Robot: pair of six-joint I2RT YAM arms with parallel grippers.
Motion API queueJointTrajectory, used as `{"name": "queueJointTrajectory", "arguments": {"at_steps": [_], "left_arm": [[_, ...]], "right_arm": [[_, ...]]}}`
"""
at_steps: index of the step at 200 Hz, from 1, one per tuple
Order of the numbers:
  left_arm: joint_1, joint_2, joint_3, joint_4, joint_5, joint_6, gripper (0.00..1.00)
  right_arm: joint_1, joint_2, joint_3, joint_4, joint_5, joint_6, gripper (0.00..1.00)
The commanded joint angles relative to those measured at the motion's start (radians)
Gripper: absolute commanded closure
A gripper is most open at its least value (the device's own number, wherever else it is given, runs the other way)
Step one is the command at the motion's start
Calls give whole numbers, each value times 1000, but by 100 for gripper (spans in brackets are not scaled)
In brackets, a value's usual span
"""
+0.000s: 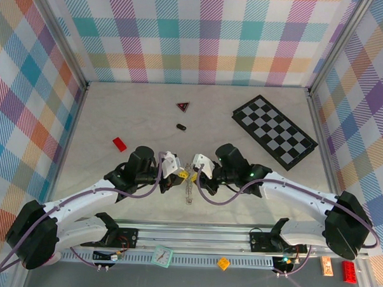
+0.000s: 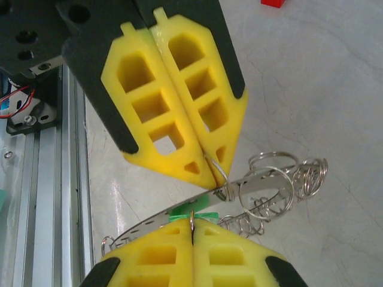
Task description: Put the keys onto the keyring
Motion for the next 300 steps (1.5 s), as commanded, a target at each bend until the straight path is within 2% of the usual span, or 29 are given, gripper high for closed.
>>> {"name": "queueJointTrajectory", "arguments": {"at_steps": [1,36,148,242,300], "left_arm": [[-15,-14,10,16,-3,34,100],[-20,-18,10,8,-10,50,100],[-25,-22,12,0,-16,61,100],[-25,-15,12,-1,-19,58,100],[-25,-15,12,1,-17,58,100]], "right_arm": [[9,8,41,36,28,-34,100],[14,11,50,30,65,-37,100],[21,22,63,38,45,-35,100],[27,1,59,34,90,-42,100],[27,-19,37,35,55,-53,100]]}}
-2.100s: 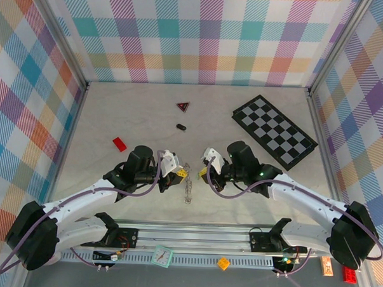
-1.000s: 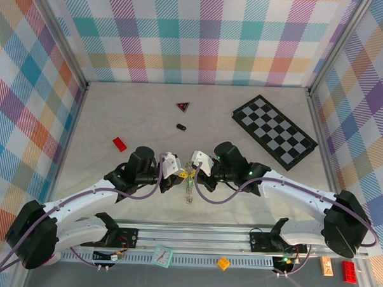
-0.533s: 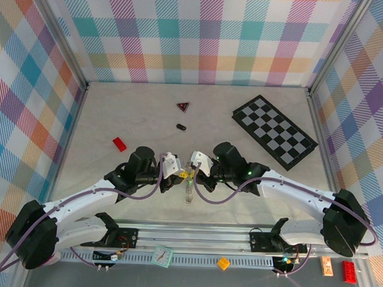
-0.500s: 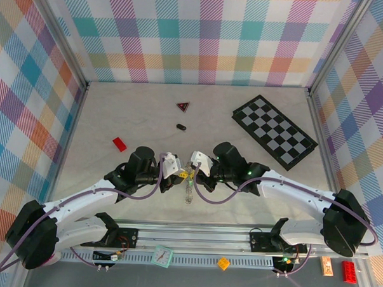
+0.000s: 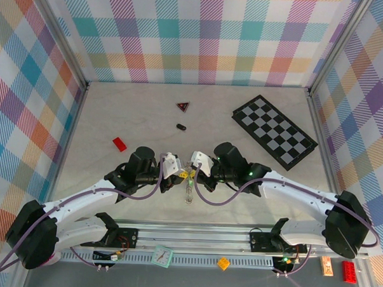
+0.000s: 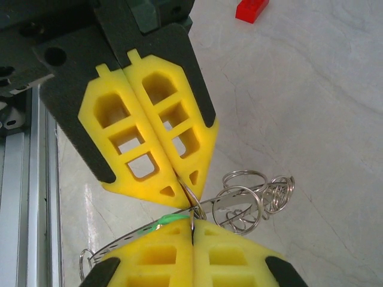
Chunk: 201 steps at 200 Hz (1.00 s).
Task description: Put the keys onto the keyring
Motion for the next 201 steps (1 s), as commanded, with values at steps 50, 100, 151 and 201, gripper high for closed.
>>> {"name": "queueJointTrajectory", "arguments": {"at_steps": [50,100,151,201], "left_arm": [[-16,-19,10,0,23,14,100],[-16,-17,13,0,27,15,100],[-16,-14,16,-5,31,15,100],[-15,-9,19,-11,31,16,100]], "right_arm": [[7,1,23,36,-19,-7,100],[7,14,32,45,-15,-4,100],[11,18,42,46,-13,-13,100],[22,16,50,30,30,-24,100]]}}
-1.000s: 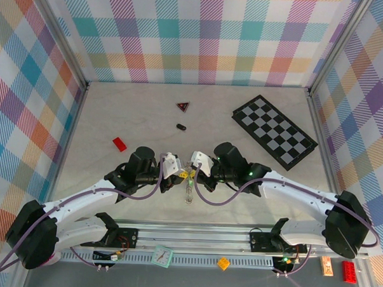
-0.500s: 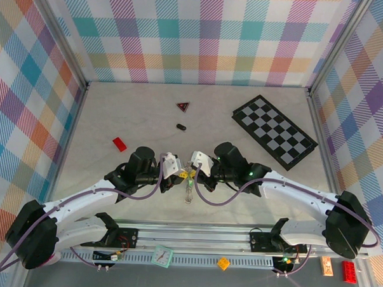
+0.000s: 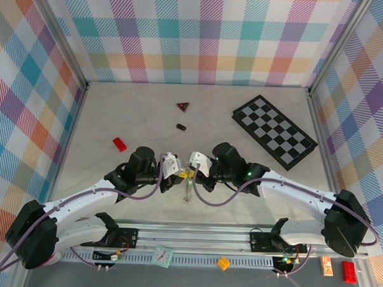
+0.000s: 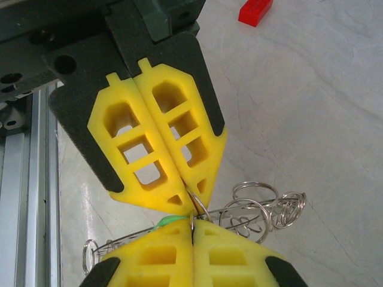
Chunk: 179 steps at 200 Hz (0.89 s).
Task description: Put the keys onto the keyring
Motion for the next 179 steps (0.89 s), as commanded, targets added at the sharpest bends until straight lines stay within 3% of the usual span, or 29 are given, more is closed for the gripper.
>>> {"name": "queueJointTrajectory", "arguments": {"at_steps": [1,111,179], "left_arm": [[-15,-9,19,-11,35,15,100],[-52,-23,23,-57,-24,94,100],[-62,-83,-20,36,-17,87,100]], "right_arm": [[9,2,40,24,21,-19,100],[9,40,111,-49,107,110,100],[9,54,120,-100,160,245,100]]}}
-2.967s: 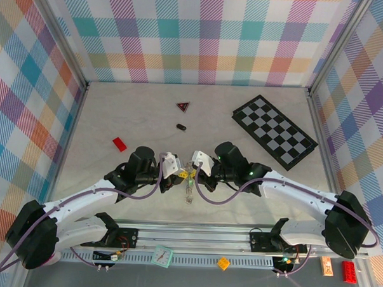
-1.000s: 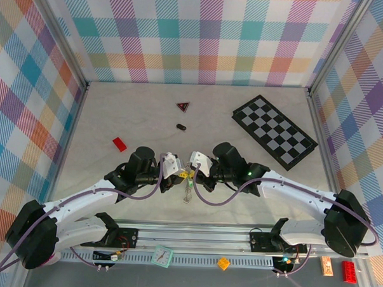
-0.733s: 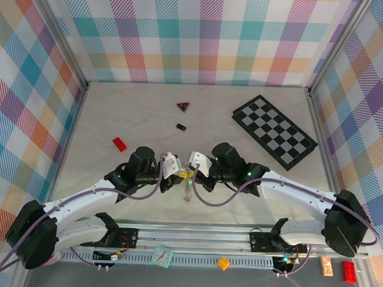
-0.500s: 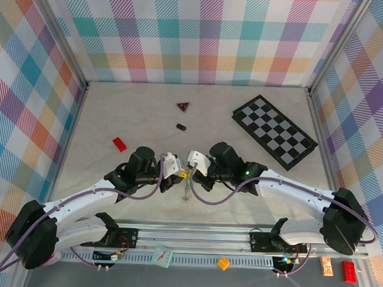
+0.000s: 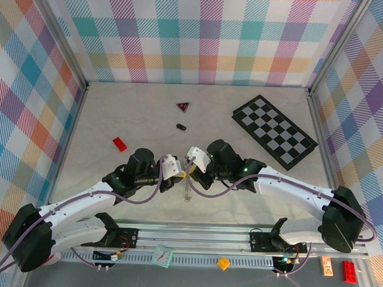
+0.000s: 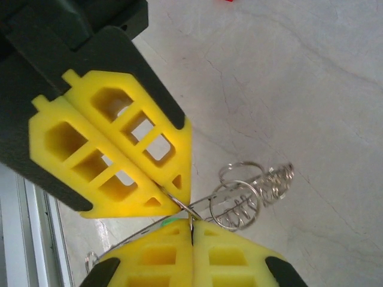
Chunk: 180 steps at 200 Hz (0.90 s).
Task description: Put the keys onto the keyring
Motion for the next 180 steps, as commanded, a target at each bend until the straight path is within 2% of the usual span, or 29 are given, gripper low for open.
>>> {"name": "queueJointTrajectory", "arguments": {"at_steps": [1,73,119,180], "left_arm": [[-30,-34,-15,56,78,20,100],[-54,-71,-61,122,-9,45,100],[-82,-57,-103,213,-90,30,100],[-99,-63,-161,344,-145,-20,100]], "right_arm": [[-4,8,27,11,68,97,100],[-9,6,29,13,-3,260,100],[-33,11,10,37,-64,296,100],[-86,8,-23,89,-151,364,100]]}}
